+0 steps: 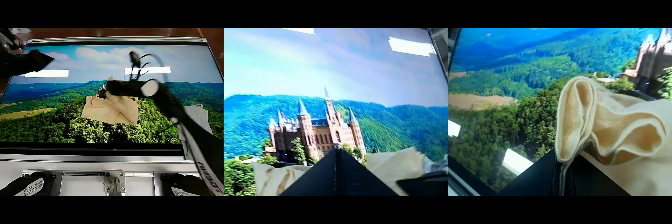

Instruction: Fold the shirts.

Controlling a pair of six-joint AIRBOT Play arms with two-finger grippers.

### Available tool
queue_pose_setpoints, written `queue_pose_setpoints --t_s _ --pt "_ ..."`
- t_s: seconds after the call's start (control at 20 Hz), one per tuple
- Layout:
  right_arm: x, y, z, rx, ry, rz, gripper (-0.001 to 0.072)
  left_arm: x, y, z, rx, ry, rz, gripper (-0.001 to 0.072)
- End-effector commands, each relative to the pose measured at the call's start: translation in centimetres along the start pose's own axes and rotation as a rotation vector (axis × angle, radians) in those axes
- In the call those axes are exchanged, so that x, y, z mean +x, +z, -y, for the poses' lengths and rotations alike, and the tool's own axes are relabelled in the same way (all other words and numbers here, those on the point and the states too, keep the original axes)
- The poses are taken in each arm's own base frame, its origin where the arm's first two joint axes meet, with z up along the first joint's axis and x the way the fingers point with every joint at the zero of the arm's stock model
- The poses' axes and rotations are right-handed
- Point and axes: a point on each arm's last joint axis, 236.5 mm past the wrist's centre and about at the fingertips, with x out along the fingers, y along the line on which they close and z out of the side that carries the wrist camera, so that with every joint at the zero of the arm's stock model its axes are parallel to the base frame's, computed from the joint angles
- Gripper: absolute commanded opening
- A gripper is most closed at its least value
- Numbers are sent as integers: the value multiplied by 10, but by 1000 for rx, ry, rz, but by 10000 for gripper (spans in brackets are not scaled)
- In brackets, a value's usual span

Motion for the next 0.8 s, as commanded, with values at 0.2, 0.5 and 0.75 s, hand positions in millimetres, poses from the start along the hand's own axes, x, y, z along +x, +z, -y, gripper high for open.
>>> queue_pose_setpoints --t_s 0.2,0.5,0.75 --pt "111 -72 -13 391 58 -10 336 -63 -21 57 58 -54 -58 36" --pt "63 -41 -4 243 88 -73 465 -48 -20 66 63 -80 -43 36" --pt "-68 -37 154 148 -300 -329 640 -47 -21 63 74 -73 -46 36"
